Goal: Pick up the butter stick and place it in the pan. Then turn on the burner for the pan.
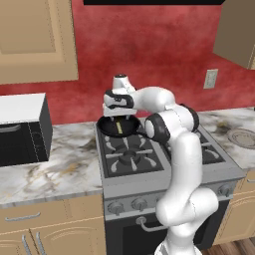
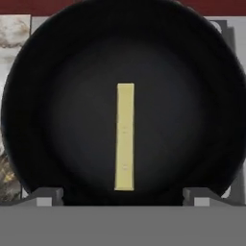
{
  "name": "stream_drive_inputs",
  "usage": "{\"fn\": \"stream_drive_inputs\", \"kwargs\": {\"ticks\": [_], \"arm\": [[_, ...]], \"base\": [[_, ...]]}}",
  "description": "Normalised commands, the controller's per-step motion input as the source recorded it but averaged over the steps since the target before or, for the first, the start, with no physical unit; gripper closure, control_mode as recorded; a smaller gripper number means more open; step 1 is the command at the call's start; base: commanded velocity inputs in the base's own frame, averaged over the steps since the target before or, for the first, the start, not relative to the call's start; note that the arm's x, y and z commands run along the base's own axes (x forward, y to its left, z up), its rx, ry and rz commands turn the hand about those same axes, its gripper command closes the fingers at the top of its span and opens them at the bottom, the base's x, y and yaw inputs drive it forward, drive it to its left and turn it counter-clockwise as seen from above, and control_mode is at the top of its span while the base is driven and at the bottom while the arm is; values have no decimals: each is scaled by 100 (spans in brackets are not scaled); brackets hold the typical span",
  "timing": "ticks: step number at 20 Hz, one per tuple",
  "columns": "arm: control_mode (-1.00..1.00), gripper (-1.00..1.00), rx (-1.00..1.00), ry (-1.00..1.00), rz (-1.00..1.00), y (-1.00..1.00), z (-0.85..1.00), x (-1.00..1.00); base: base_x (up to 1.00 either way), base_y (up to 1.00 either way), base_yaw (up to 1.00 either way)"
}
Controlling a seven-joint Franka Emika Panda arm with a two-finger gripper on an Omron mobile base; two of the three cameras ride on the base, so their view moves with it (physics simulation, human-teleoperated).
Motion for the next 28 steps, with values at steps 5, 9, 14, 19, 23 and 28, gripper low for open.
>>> {"fn": "stream_drive_inputs", "kwargs": {"ticks": [5, 9, 14, 19, 23, 28], "arm": [[-100, -100, 0, -9, 0, 0, 19, -62], [-100, -100, 0, -13, -2, 0, 24, -67], [-100, -100, 0, -14, -4, 0, 23, -61], [-100, -100, 0, -15, -6, 1, 30, -44], [-100, -100, 1, -15, -7, 1, 31, -31], [-100, -100, 5, -9, -7, 0, 20, -36]], "base": [[0, 0, 0], [0, 0, 0], [0, 0, 0], [0, 0, 0], [0, 0, 0], [0, 0, 0]]}}
